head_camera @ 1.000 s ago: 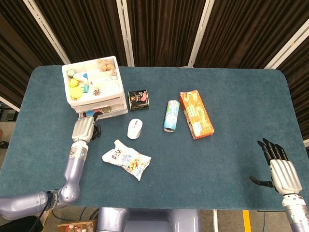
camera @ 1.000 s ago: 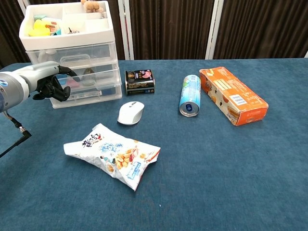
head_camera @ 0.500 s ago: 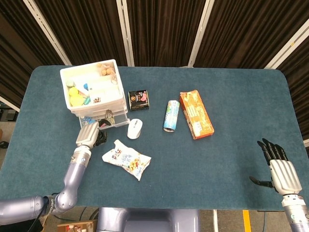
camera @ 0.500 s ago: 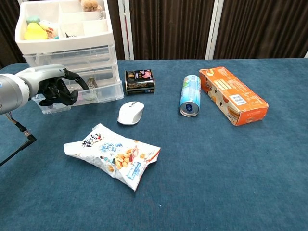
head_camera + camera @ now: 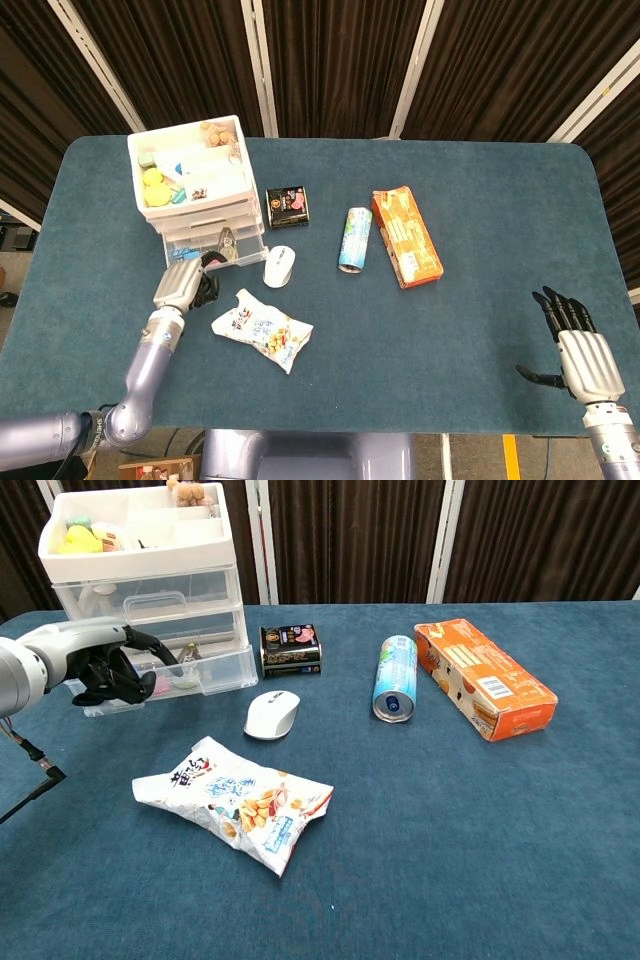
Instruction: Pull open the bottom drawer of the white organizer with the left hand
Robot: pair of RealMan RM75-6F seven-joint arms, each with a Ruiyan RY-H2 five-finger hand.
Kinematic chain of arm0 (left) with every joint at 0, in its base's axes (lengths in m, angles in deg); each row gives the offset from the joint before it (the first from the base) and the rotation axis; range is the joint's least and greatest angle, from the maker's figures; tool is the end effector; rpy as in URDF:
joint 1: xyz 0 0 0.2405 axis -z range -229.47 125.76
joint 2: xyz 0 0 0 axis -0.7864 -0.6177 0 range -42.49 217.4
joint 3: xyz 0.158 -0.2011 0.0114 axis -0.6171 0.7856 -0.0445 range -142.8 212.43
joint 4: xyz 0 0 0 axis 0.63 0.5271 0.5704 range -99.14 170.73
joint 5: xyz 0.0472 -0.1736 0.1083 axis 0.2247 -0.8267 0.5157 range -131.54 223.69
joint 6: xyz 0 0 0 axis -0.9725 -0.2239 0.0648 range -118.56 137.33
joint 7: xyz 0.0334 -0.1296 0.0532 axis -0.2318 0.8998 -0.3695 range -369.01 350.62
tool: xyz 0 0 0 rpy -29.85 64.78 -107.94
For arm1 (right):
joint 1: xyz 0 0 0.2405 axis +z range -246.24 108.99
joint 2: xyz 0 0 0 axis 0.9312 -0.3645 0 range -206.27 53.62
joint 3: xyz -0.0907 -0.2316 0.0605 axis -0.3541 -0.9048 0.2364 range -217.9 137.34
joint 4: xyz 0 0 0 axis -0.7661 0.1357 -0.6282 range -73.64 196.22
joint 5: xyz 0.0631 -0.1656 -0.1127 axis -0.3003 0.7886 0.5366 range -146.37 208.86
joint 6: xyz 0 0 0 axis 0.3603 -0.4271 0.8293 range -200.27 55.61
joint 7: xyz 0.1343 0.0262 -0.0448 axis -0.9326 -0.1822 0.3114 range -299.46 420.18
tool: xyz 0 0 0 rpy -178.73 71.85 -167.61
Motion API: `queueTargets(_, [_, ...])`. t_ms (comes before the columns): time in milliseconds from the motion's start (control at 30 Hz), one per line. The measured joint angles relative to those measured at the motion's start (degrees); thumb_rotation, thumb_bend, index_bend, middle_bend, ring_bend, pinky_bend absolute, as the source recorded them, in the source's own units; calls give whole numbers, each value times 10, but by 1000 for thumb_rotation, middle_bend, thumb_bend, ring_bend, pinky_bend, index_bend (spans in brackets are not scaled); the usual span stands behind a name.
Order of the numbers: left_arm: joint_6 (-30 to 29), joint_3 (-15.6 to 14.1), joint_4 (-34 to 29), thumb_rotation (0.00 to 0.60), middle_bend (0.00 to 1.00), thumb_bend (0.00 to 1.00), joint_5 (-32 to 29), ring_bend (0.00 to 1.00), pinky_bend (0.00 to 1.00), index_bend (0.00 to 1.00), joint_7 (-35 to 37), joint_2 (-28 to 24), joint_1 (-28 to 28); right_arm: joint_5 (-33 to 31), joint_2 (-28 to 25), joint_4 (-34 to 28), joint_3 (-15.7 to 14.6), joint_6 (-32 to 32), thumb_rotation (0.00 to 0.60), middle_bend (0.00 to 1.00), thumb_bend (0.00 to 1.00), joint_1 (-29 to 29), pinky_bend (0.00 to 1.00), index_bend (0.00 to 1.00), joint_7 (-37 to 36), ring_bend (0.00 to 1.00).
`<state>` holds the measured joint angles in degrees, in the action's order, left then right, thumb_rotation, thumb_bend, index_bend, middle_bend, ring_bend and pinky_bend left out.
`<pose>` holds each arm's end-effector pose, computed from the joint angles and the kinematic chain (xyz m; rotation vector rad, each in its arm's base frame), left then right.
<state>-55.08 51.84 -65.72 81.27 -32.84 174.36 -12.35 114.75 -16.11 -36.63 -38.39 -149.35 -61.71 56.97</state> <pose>-0.1469 0.3232 0.0041 -1.4344 -1.4716 -0.9190 -0.3046 -0.1853 0.1527 1.4263 -1.0868 0.8788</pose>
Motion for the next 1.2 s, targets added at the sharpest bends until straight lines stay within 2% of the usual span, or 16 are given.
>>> queueTargets(267, [-3,-11,-38,600,991,674,27,912,894,287,20,-19,-11,1,0,0,0,0,600,0,133,0,46,0,0,0])
queueTargets(333, [-9,-17,-46,600,952,606,40,871,880,232,21,-26,-16,2,0,0,-1,-1,600,0,133,0,46,0,1,0])
queueTargets(400, [-17,-28,-51,600,791,384,53,720,794,98,15,-34,-19,1,0,0,-1,-1,600,0,133,0,46,0,1,0])
queueTargets(433, [-20,-32,-53,600,711,303,56,647,754,61,10,-37,-20,1,0,0,-1,-1,600,0,133,0,46,0,1,0])
queueTargets(500, [-27,-40,-55,600,477,135,58,435,631,11,-7,-44,-21,1,1,0,-1,-1,600,0,134,0,46,0,2,0])
queueTargets(600, [-43,-58,-62,600,290,54,69,264,495,1,-38,-55,-23,1,1,0,-1,0,600,0,134,0,46,0,2,0])
queueTargets(700, [-61,-79,-76,600,185,43,89,163,382,2,-54,-73,-31,0,1,1,-1,0,600,0,133,0,46,0,3,0])
queueTargets(933, [-101,-125,-97,600,49,43,165,14,206,5,-59,-107,-67,-2,1,5,3,-7,600,0,133,-1,46,0,5,0])
queueTargets(1000, [-123,-146,-90,600,14,44,208,0,146,4,-59,-114,-84,-2,2,7,5,-9,600,0,133,-1,45,0,9,0])
queueTargets(1200, [-216,-218,-19,600,0,44,349,0,90,0,-51,-143,-157,0,9,19,9,-26,600,0,131,-4,31,0,37,0])
